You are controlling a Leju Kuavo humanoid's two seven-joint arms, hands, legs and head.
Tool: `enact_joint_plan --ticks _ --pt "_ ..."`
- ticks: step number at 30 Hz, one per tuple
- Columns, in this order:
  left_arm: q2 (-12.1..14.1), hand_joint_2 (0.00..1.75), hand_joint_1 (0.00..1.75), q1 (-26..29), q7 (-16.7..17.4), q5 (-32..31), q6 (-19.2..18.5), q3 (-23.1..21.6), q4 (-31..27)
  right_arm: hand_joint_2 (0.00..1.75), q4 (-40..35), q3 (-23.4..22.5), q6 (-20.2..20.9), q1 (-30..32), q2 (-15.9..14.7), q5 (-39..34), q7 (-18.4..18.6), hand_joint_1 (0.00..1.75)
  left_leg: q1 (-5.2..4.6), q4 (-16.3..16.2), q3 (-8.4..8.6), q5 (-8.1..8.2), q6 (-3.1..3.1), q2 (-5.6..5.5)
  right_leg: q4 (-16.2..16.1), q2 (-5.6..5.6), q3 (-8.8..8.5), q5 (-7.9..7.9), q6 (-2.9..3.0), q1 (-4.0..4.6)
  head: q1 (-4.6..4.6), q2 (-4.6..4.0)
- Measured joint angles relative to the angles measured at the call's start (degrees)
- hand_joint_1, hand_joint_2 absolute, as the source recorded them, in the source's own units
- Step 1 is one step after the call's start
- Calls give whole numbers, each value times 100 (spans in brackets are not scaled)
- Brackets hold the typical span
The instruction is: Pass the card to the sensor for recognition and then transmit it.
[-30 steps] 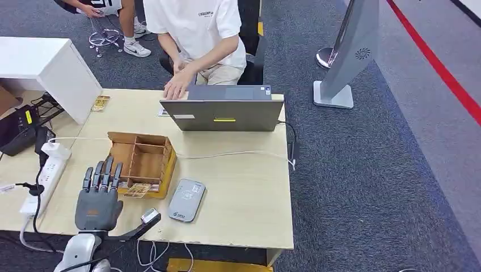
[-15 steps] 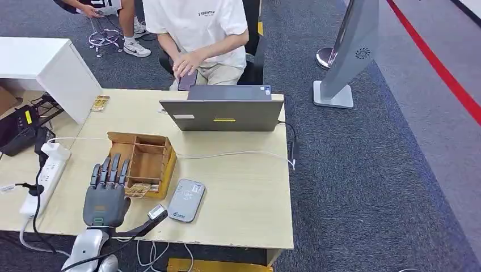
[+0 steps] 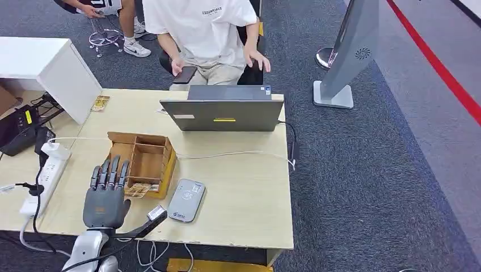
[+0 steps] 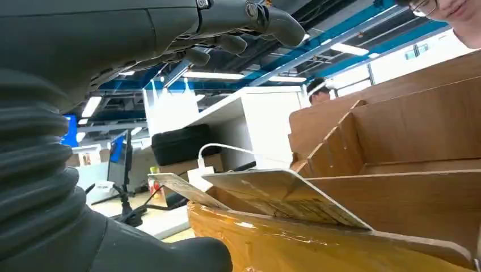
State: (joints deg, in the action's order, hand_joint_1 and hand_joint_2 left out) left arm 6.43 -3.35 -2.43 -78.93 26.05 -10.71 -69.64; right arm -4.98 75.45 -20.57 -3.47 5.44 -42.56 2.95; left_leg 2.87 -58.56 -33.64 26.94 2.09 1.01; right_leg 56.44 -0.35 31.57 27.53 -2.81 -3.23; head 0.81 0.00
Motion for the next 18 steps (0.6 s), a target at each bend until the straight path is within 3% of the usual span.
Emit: enact_joint_plan --ticks 13,14,15,18 --pt "24 175 0 0 -81 9 22 -101 33 0 -26 63 0 -8 -22 -2 -2 0 0 0 0 0 0 0 0 0 0 0 0 0 0 0" --pt "28 175 23 0 -98 9 28 -105 33 0 -26 63 0 -8 -24 -2 -2 0 0 0 0 0 0 0 0 0 0 0 0 0 0 0" --pt "35 175 175 0 -120 11 33 -105 33 0 -26 63 0 -8 -24 -2 0 0 0 0 0 0 0 0 0 0 0 0 0 0 -2 0" --pt "48 175 175 0 -138 55 39 -107 37 0 -26 66 0 -8 -26 -7 -2 0 0 0 0 0 0 0 0 0 0 0 0 0 0 0"
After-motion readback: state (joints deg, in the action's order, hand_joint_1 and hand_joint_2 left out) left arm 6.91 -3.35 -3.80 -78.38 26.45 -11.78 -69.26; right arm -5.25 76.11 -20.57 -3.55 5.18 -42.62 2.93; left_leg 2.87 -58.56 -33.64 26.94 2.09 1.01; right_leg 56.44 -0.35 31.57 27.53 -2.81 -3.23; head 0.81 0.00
